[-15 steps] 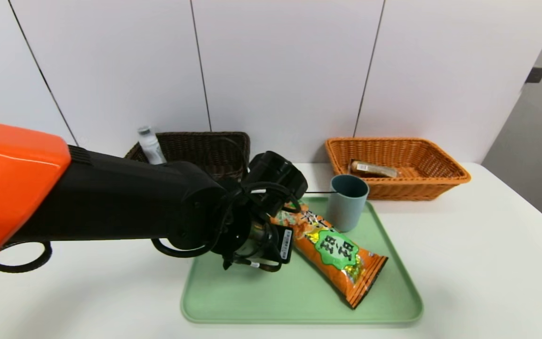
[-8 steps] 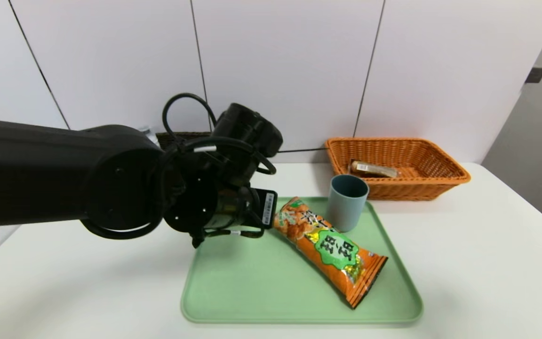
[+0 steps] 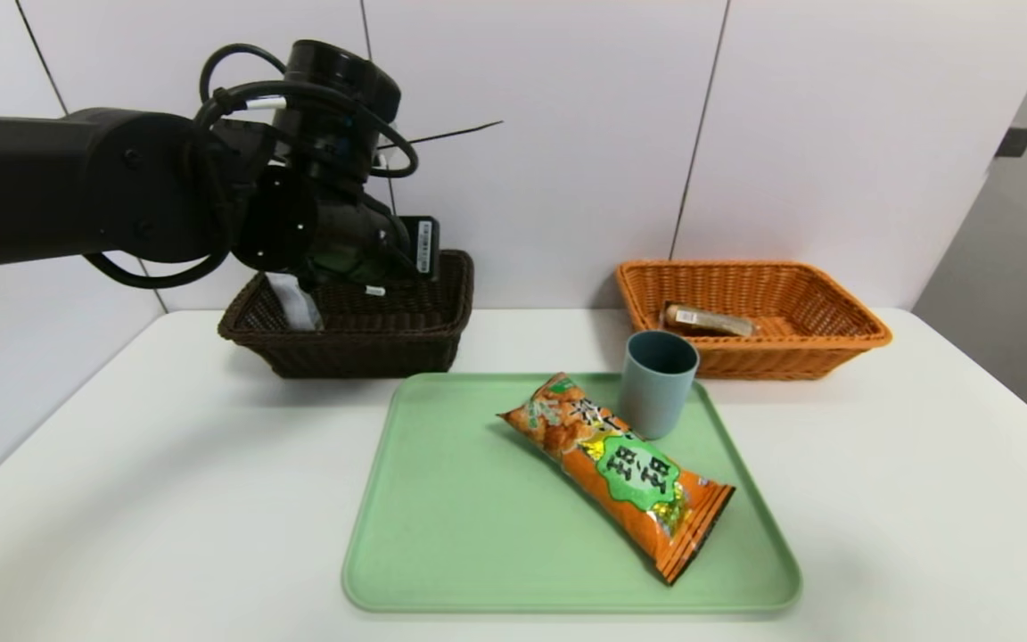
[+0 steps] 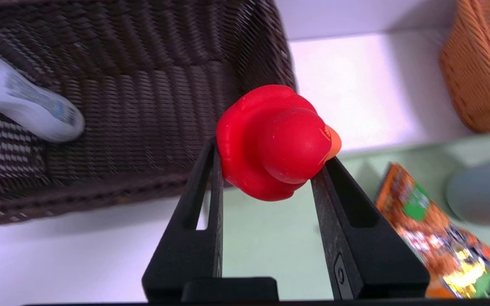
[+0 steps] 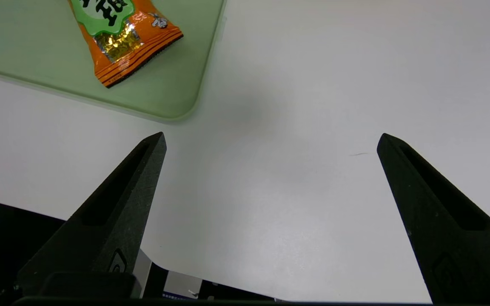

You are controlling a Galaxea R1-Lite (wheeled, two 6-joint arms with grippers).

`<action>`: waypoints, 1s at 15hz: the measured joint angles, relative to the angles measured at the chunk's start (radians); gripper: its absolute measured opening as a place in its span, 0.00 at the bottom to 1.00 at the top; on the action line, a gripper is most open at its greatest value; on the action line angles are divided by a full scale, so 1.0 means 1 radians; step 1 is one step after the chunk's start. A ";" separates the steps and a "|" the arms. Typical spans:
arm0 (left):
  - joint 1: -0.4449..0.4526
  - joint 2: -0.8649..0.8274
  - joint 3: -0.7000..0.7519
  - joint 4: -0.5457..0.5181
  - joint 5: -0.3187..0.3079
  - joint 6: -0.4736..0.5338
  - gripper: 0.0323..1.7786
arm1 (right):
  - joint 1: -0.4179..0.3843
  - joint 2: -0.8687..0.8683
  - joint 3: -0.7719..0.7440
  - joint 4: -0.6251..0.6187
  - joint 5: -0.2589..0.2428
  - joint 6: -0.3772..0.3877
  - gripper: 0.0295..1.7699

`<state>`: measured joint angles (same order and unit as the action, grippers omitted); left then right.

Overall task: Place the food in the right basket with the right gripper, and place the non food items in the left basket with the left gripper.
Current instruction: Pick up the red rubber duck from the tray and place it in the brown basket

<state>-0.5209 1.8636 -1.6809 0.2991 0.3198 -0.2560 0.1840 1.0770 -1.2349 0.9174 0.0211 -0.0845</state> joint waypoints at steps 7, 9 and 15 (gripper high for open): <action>0.160 0.201 -0.145 0.000 -0.004 0.002 0.34 | 0.000 0.010 0.011 -0.021 -0.002 0.001 0.97; 0.179 0.254 -0.174 0.000 -0.003 0.000 0.34 | -0.002 0.011 0.012 -0.021 -0.003 0.000 0.97; 0.221 0.345 -0.200 0.000 -0.005 -0.004 0.33 | -0.010 0.011 0.019 -0.022 -0.005 -0.001 0.97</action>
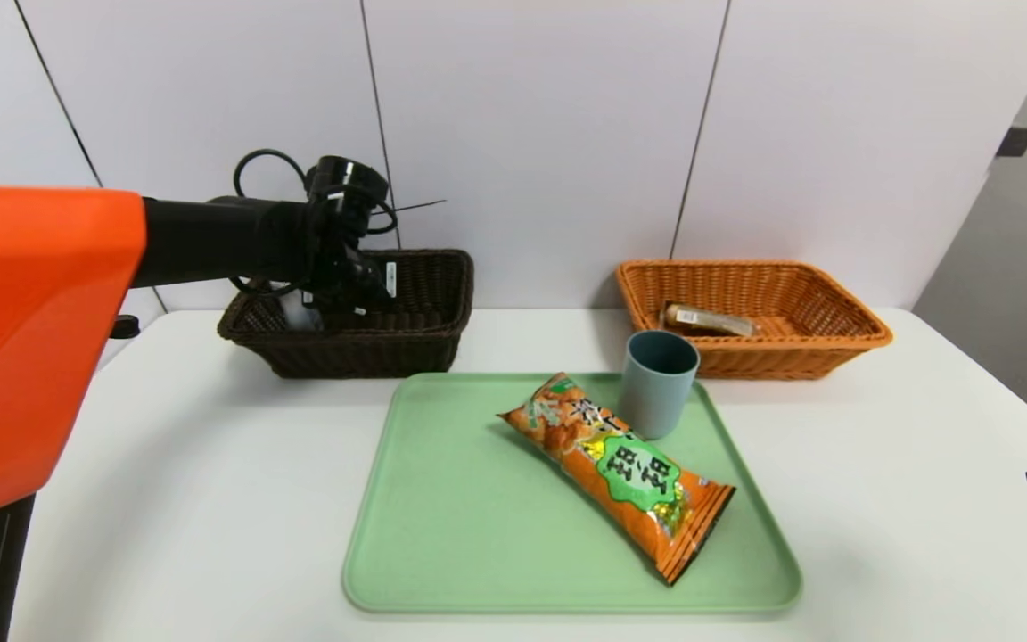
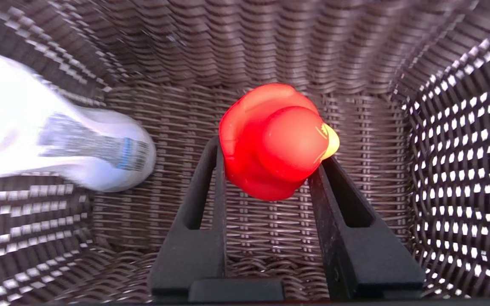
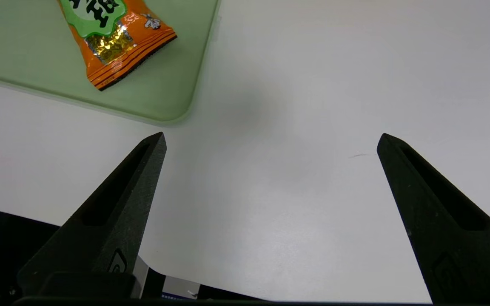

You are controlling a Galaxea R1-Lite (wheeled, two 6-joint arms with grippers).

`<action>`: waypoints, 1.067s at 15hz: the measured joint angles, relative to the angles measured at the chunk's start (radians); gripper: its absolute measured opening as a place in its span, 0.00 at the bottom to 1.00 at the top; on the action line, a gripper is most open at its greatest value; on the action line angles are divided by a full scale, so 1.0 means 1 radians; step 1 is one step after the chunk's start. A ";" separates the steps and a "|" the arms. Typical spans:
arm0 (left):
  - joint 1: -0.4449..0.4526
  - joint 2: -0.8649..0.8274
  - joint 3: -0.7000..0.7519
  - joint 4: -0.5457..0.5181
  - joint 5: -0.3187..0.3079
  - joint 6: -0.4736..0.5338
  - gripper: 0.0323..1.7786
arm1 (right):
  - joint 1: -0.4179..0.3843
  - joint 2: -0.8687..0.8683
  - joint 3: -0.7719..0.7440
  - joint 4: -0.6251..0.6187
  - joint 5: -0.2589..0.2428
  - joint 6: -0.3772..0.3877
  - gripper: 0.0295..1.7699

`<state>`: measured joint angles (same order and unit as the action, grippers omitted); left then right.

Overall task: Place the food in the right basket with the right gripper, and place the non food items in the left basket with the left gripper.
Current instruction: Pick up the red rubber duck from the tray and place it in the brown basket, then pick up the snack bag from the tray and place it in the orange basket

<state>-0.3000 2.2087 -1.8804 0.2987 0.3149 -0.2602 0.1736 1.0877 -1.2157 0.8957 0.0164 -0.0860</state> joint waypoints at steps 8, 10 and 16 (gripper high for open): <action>0.008 0.022 -0.019 0.008 0.000 -0.002 0.60 | 0.000 -0.001 0.000 0.000 0.001 0.001 0.97; 0.006 0.011 -0.022 0.010 -0.001 -0.003 0.68 | 0.000 -0.002 0.000 0.000 0.001 0.001 0.97; -0.003 -0.103 -0.013 0.068 -0.005 -0.017 0.83 | 0.000 -0.011 -0.003 0.000 0.002 0.002 0.97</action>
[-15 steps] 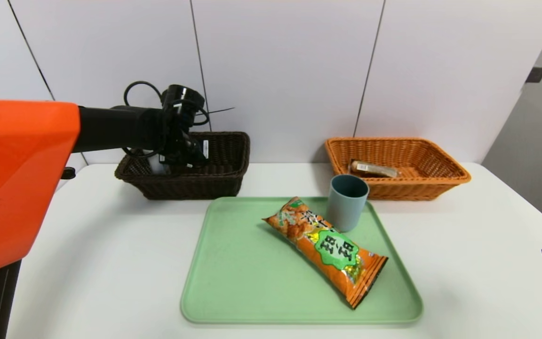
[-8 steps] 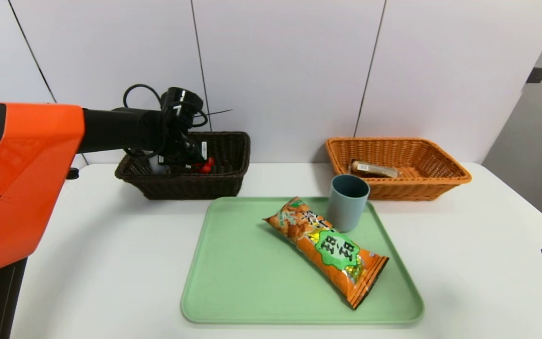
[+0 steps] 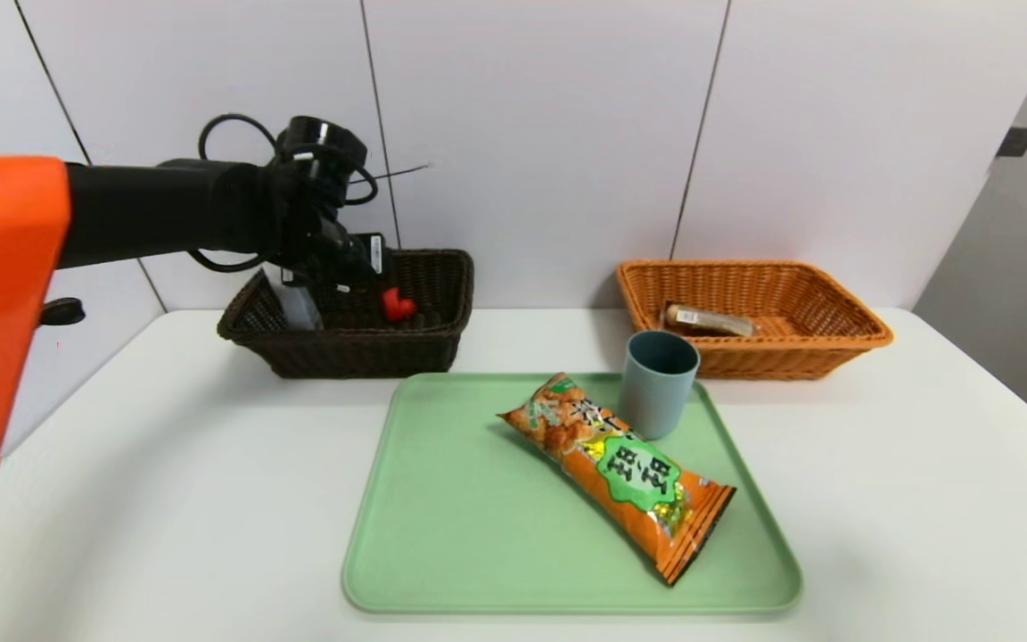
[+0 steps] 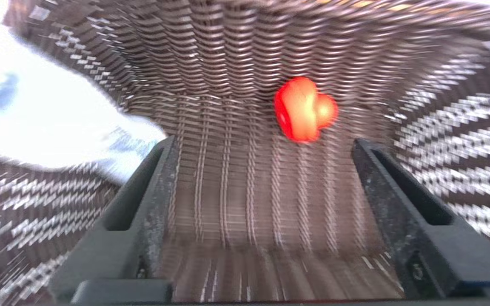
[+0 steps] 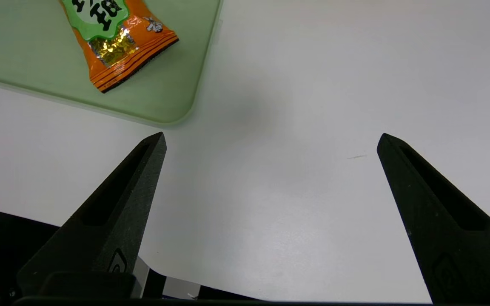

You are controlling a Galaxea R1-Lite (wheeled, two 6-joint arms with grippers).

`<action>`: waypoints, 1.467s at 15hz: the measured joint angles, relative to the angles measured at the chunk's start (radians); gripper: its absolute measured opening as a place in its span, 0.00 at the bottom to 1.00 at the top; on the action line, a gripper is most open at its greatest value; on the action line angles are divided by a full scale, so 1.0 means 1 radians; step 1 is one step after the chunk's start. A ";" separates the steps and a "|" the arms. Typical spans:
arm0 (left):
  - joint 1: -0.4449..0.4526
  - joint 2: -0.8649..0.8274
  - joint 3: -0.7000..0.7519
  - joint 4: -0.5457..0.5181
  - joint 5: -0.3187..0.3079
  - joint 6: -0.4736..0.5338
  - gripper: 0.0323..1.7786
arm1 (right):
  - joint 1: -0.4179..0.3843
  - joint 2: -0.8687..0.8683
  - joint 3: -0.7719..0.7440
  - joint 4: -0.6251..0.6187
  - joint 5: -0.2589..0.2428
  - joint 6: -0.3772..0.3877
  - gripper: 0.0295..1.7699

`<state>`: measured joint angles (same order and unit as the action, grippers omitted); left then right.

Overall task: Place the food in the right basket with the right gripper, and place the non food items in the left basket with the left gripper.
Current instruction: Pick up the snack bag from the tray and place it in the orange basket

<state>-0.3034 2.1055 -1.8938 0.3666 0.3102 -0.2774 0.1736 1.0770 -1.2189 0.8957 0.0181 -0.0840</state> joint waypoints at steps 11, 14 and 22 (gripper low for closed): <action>-0.193 -0.335 0.099 0.245 -0.003 -0.153 0.93 | 0.014 -0.026 -0.033 0.001 0.008 -0.008 0.97; -0.237 -0.429 0.228 0.243 -0.006 -0.156 0.94 | 0.082 -0.018 -0.029 0.001 0.036 -0.015 0.97; -0.380 -0.621 0.534 0.237 -0.002 -0.147 0.95 | 0.324 0.179 -0.028 -0.017 0.039 -0.013 0.97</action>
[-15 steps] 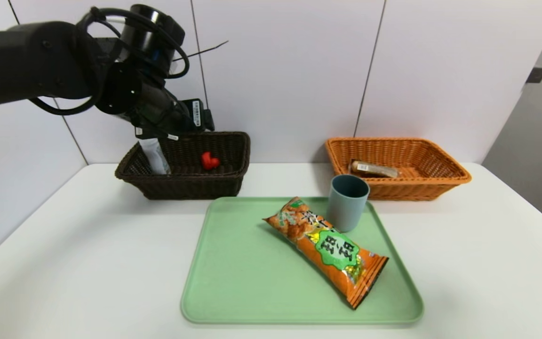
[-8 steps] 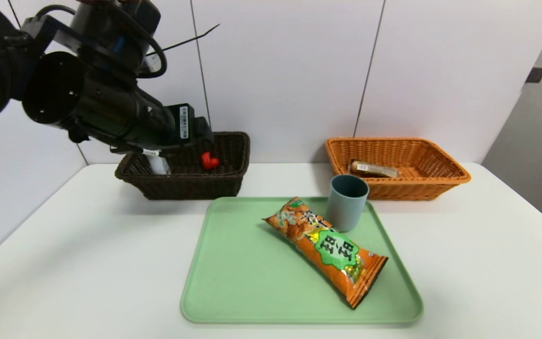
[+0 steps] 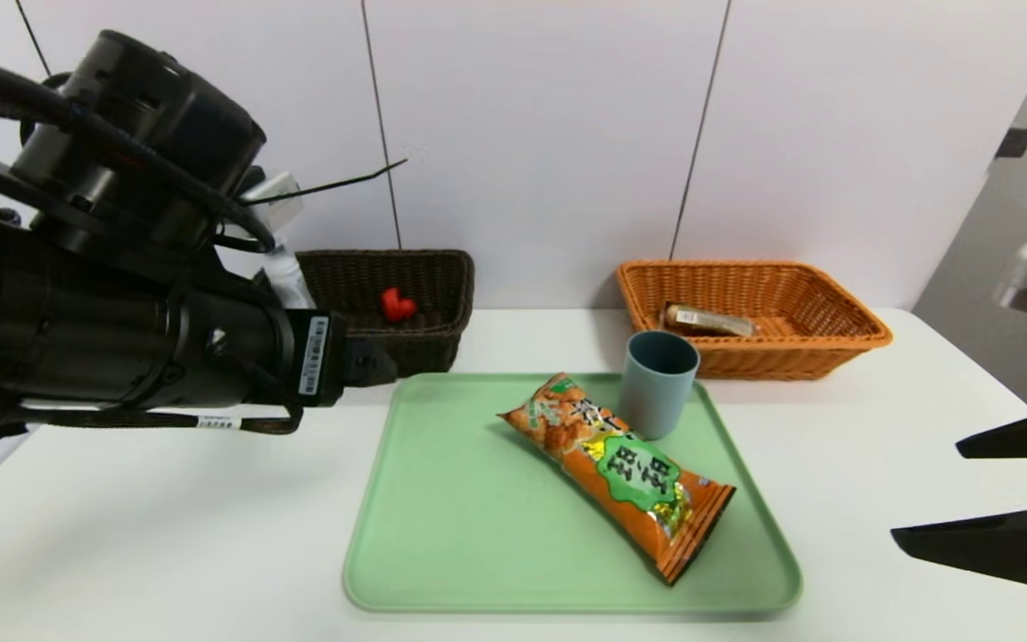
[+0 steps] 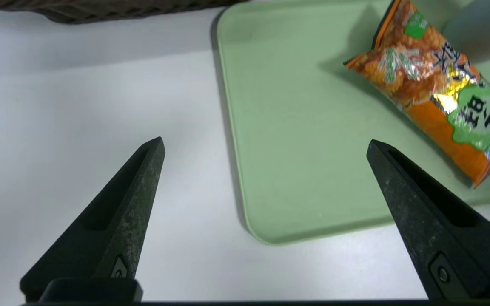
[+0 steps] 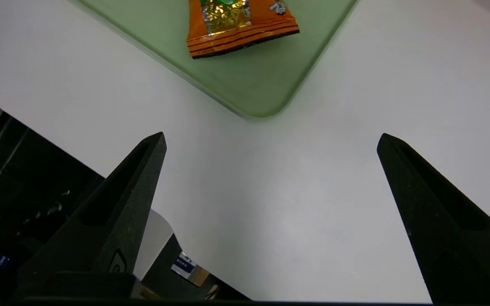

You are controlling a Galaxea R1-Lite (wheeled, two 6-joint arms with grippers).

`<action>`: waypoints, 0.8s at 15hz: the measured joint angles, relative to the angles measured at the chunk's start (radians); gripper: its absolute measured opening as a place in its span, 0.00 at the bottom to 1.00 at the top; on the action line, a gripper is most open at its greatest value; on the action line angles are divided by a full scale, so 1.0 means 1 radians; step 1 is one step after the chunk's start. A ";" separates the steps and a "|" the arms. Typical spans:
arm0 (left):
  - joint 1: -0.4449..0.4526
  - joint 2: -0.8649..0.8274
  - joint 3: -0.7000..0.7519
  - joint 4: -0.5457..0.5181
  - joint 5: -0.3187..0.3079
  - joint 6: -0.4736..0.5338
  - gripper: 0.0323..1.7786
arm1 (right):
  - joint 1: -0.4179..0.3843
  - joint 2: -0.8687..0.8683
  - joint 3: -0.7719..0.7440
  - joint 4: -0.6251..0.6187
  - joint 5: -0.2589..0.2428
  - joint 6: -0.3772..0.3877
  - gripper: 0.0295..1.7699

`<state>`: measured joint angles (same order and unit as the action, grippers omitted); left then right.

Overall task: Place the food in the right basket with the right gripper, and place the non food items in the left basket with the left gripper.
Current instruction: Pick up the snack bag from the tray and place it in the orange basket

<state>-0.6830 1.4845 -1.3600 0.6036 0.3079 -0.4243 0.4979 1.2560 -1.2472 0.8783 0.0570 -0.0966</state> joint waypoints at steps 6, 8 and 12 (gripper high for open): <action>-0.015 -0.032 0.025 0.006 0.002 0.003 0.95 | 0.113 0.206 -0.001 -0.158 -0.006 0.098 0.97; -0.014 -0.035 0.027 0.007 0.008 0.003 0.95 | 0.141 0.272 0.004 -0.223 -0.020 0.128 0.97; -0.014 -0.040 0.041 0.004 0.008 0.002 0.95 | 0.175 0.380 0.020 -0.349 -0.082 0.126 0.97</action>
<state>-0.6974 1.4443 -1.3185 0.6079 0.3155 -0.4219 0.6726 1.6355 -1.2272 0.5296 -0.0249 0.0294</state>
